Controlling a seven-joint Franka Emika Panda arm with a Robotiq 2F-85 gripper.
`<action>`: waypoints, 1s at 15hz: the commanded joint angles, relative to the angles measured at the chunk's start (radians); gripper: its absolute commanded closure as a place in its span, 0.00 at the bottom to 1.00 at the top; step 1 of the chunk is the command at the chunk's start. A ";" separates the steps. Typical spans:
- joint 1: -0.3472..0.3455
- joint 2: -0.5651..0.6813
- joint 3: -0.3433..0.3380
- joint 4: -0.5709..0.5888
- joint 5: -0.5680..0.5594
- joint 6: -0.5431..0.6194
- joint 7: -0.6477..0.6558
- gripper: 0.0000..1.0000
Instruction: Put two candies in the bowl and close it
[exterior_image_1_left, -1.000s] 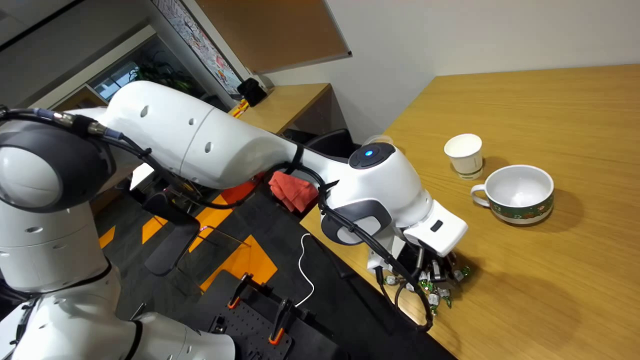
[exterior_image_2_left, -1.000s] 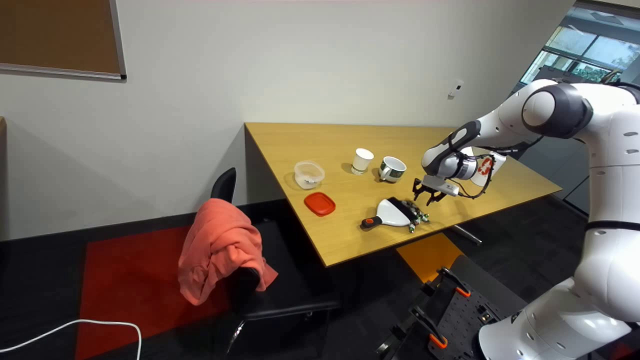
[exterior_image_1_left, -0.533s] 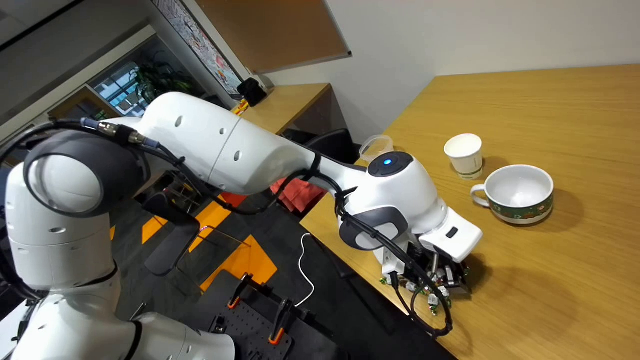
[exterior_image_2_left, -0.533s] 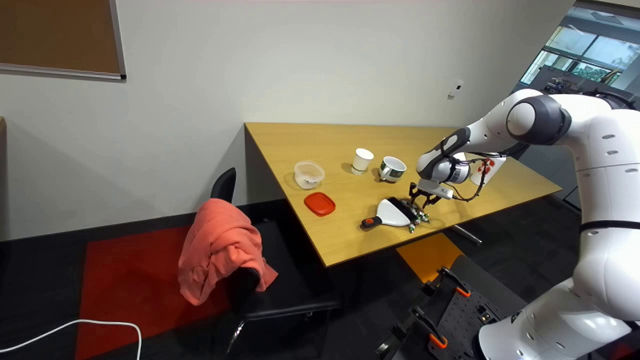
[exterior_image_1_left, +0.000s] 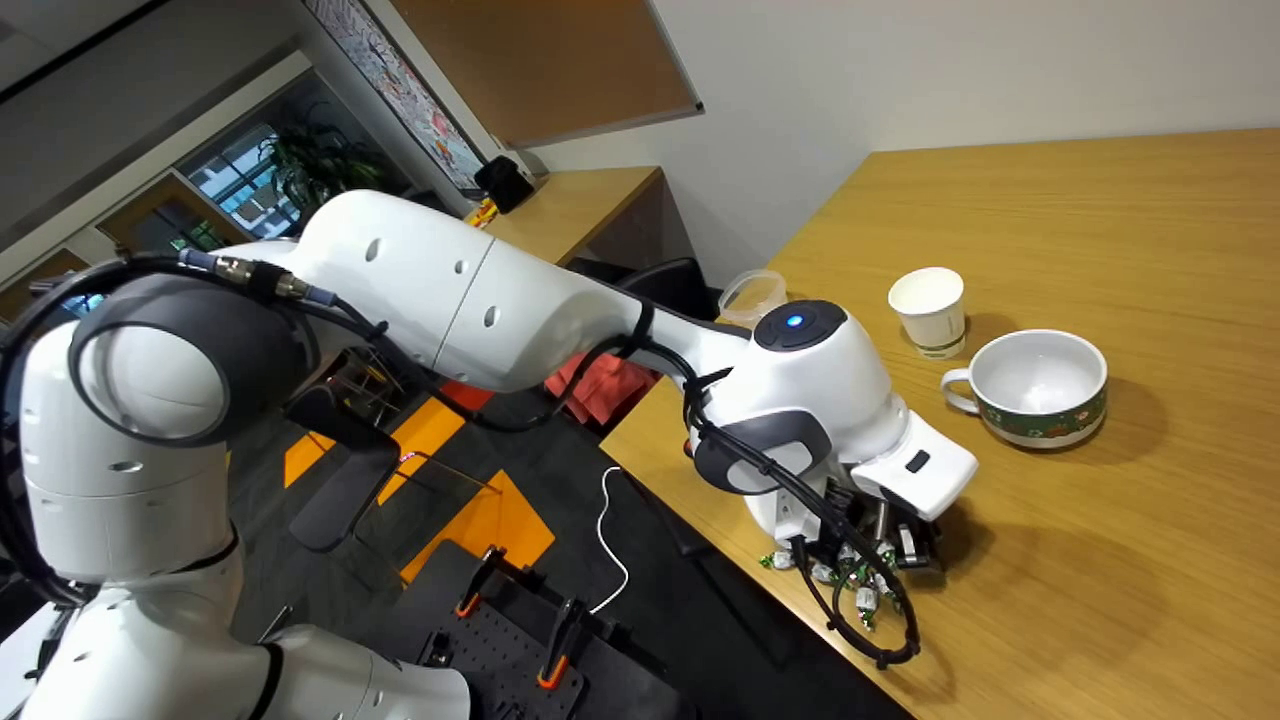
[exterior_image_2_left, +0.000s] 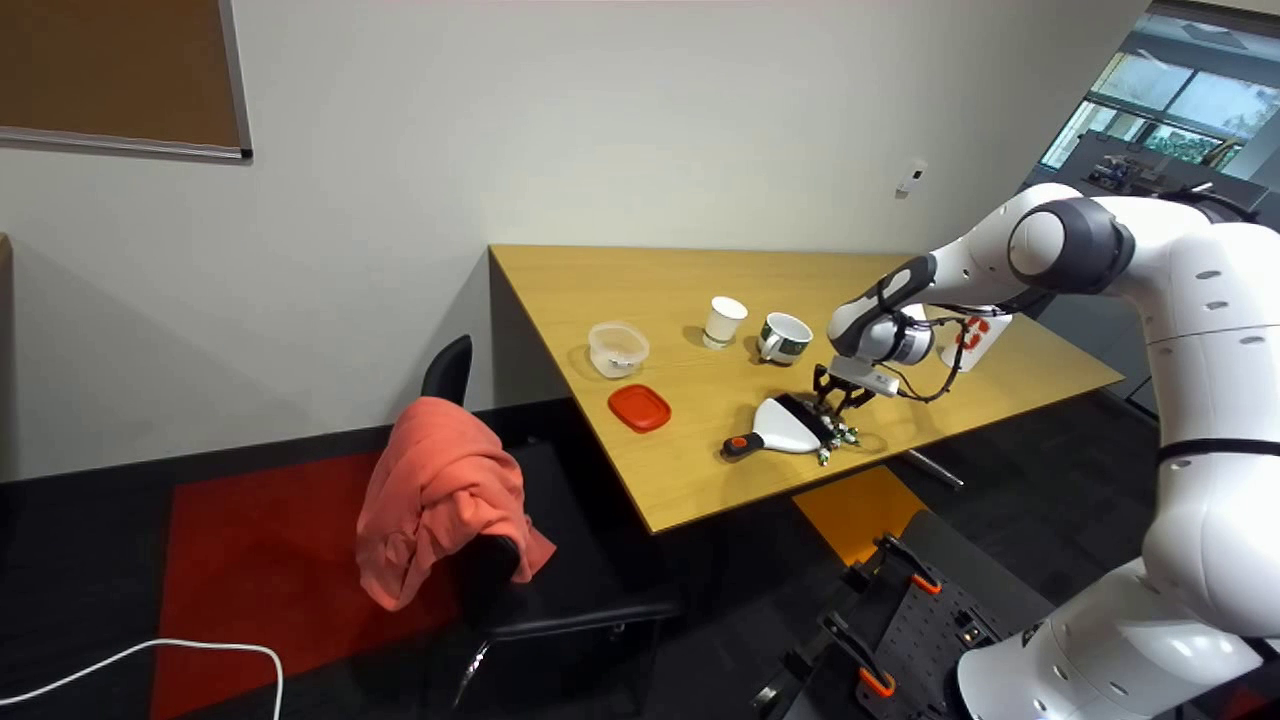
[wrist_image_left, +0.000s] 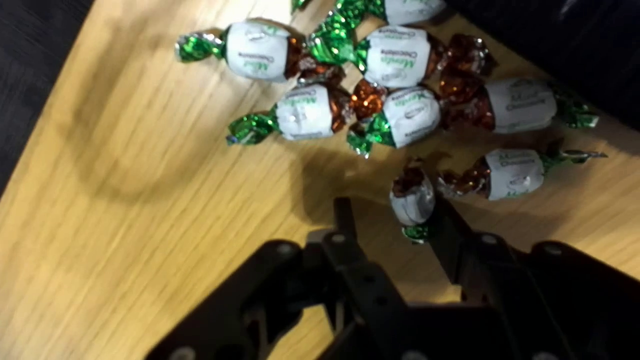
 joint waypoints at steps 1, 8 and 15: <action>-0.008 0.011 0.008 0.035 0.028 -0.048 -0.032 0.86; 0.005 -0.054 0.005 -0.028 0.030 -0.024 -0.035 0.97; 0.098 -0.315 0.010 -0.206 0.017 0.011 -0.052 0.97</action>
